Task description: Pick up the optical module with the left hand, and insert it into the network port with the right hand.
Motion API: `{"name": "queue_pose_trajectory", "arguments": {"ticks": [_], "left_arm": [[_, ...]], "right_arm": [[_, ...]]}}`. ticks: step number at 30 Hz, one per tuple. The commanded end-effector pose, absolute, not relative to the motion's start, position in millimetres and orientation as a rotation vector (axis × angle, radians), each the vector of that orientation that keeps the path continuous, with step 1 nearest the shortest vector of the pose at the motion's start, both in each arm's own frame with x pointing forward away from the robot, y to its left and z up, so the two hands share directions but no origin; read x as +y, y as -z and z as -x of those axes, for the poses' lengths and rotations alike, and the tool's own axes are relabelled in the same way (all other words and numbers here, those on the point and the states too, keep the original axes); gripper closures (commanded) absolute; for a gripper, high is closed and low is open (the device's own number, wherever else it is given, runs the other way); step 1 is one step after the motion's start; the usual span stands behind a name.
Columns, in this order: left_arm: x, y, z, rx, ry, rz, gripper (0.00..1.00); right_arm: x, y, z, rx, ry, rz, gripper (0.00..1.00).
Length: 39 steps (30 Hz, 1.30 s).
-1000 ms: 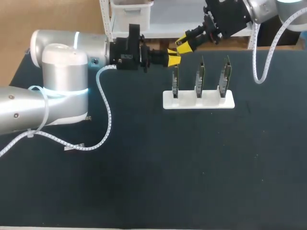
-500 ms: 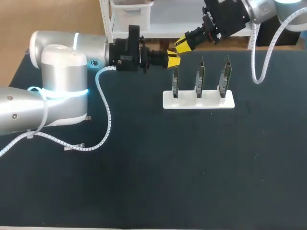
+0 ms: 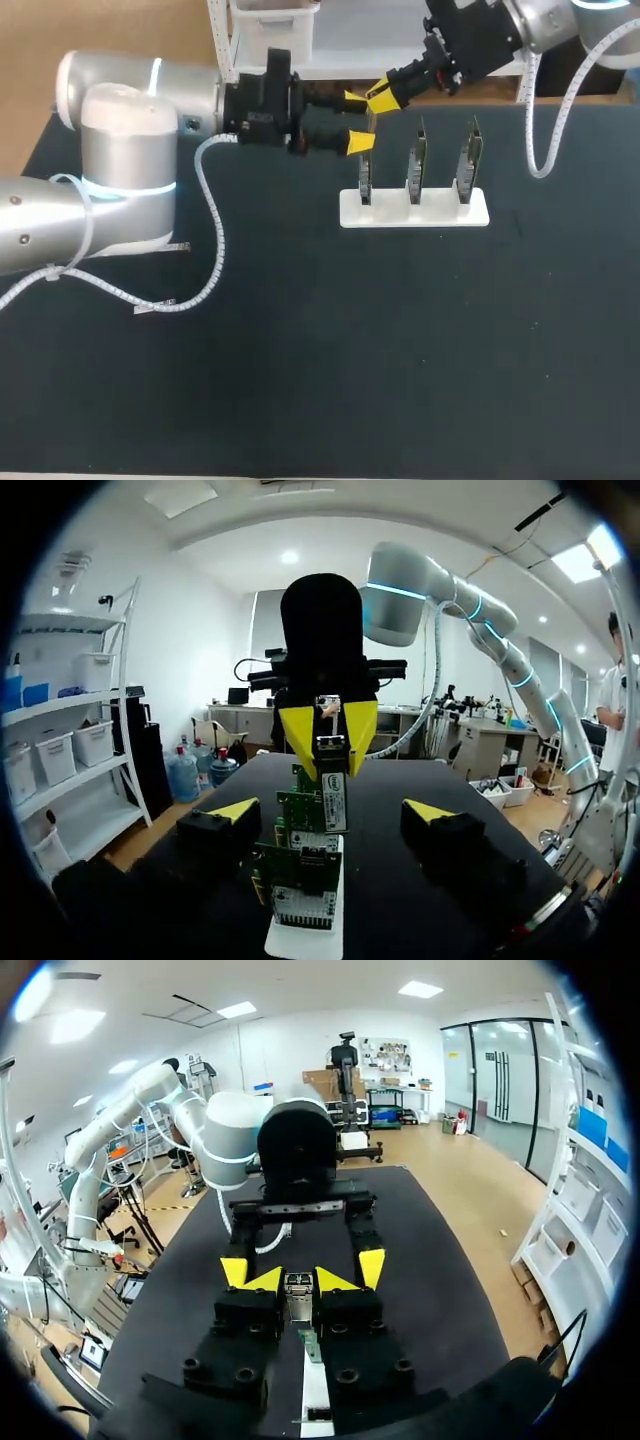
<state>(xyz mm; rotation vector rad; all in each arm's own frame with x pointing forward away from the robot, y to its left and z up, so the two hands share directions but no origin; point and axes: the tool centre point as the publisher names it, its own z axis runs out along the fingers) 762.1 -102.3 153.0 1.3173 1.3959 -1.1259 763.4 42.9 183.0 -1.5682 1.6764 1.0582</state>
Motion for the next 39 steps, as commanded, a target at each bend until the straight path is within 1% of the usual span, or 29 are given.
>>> {"name": "queue_pose_trajectory", "arguments": {"ticks": [1, 5, 16, 39], "left_arm": [[-94, -162, -761, 1.425, 1.082, -1.405, 0.00], [-86, -161, -758, 1.450, 1.038, -1.502, 0.00], [-77, -132, -755, 1.591, 0.936, -1.635, 0.00], [-67, -112, -761, 1.671, 0.935, -1.677, 0.00]], "right_arm": [[42, -183, -759, 1.679, -1.051, 1.562, 1.00], [43, -184, -758, 1.674, -1.051, 1.563, 1.00], [40, -185, -754, 1.671, -1.034, 1.546, 1.00], [37, -186, -751, 1.668, -1.023, 1.533, 1.00]]}}
